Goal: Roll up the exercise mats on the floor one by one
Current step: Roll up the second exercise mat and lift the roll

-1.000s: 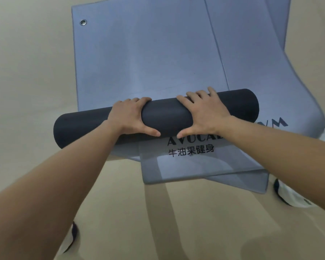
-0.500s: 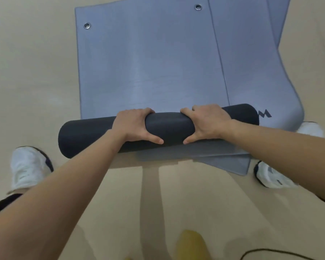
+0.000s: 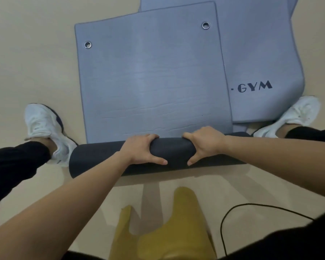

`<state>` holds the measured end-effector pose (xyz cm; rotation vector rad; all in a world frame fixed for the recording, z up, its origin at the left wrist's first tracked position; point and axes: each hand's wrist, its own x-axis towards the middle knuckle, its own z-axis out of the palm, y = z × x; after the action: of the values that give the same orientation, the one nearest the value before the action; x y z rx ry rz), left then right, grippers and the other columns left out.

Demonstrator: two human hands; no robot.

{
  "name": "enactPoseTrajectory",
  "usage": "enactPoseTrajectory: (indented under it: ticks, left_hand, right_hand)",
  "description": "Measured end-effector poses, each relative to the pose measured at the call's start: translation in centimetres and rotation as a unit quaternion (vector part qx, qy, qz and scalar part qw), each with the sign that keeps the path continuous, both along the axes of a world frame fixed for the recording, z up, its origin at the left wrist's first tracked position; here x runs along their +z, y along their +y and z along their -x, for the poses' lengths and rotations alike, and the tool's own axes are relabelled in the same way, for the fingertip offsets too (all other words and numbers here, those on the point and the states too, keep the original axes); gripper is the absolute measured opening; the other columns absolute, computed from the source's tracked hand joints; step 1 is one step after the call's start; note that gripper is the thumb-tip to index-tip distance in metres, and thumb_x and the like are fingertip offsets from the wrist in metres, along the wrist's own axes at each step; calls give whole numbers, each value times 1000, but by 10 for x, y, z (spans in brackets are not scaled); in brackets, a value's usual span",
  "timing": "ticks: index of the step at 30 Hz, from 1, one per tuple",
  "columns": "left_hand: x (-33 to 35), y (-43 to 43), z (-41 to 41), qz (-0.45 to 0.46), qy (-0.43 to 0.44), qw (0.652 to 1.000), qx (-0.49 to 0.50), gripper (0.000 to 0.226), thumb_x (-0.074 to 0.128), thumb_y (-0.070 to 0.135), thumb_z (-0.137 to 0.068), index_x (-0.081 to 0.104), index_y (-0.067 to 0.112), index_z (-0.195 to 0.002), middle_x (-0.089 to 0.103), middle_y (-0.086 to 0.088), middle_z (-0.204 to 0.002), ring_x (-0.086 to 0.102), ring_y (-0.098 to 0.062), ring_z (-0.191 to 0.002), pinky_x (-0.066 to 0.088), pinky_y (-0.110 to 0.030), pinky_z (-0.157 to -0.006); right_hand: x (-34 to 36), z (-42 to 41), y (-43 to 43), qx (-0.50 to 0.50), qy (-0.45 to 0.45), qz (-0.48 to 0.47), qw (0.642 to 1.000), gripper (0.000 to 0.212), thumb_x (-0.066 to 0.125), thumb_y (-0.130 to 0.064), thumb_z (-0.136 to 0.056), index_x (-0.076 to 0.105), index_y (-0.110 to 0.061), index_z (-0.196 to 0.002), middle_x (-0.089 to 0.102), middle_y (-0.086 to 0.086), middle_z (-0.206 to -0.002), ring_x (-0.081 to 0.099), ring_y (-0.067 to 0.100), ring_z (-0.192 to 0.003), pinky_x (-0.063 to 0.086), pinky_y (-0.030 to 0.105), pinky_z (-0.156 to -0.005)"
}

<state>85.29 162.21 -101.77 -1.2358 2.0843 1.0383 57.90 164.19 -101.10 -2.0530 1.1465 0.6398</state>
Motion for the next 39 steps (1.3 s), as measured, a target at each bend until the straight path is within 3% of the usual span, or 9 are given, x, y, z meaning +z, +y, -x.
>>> enactPoseTrajectory:
  ticks: [4,7,11,14,22,27,30,34,39]
  left_hand:
    - [2,11,-4,136,20,990,-13,98,38,92,-79,43,25,-151,58,0,-145,57,-24,-126,43,-42,-107]
    - [0,23,-6,233,63,970,-15,83,42,77,-90,46,19,-150,56,-4,-148,56,-27,-128,44,-43,-106]
    - [-7,46,-5,282,34,957,-49,91,44,76,-90,39,14,-157,40,-10,-162,39,-34,-147,28,-51,-122]
    - [-15,37,0,294,7,955,-40,98,39,85,-88,37,17,-158,42,-8,-161,40,-35,-146,26,-51,-122]
    - [-17,-51,10,183,-2,983,-28,103,24,99,-77,42,30,-152,57,1,-147,55,-27,-129,41,-46,-106]
    - [-18,-93,13,93,1,995,29,100,31,100,-73,51,32,-144,64,-1,-137,60,-30,-122,47,-45,-97]
    - [-19,-103,16,92,0,995,32,91,36,95,-79,57,31,-139,67,-3,-132,61,-31,-120,47,-43,-93]
    - [-15,-105,14,220,42,974,28,69,40,77,-91,66,24,-128,69,-1,-128,60,-28,-119,48,-41,-90]
    - [-2,-71,-1,403,131,906,5,48,55,51,-95,68,15,-124,68,-6,-131,61,-33,-117,43,-44,-92]
  right_hand:
    - [-10,4,-21,-57,-8,-66,996,99,71,-88,-62,49,-31,-140,70,0,-121,65,28,-107,48,39,-77]
    - [-16,8,-35,-100,-13,-120,988,90,75,-83,-64,52,-34,-136,66,-5,-125,62,25,-112,43,37,-78]
    - [-21,14,-46,-143,-6,-85,986,104,69,-90,-61,48,-34,-146,57,-5,-129,58,25,-120,50,45,-92]
    - [-20,18,-51,-174,6,-46,984,108,67,-90,-63,44,-33,-152,51,-2,-138,55,28,-126,50,46,-95]
    - [-9,17,-25,-203,-135,254,936,50,66,-48,-93,67,-9,-124,62,13,-125,62,33,-107,53,51,-91]
    - [-13,6,21,-53,-8,272,961,90,50,-73,-91,38,-11,-156,42,22,-156,39,44,-144,29,62,-118]
    - [-18,5,20,-17,55,254,966,103,41,-81,-90,19,-12,-163,27,24,-166,24,45,-153,18,65,-123]
    - [-23,13,0,-9,30,283,959,100,40,-81,-92,24,-11,-162,35,25,-161,33,44,-149,23,62,-122]
    - [-20,22,-42,-25,-3,273,962,103,37,-86,-85,32,-13,-158,46,18,-151,46,38,-135,34,53,-115]
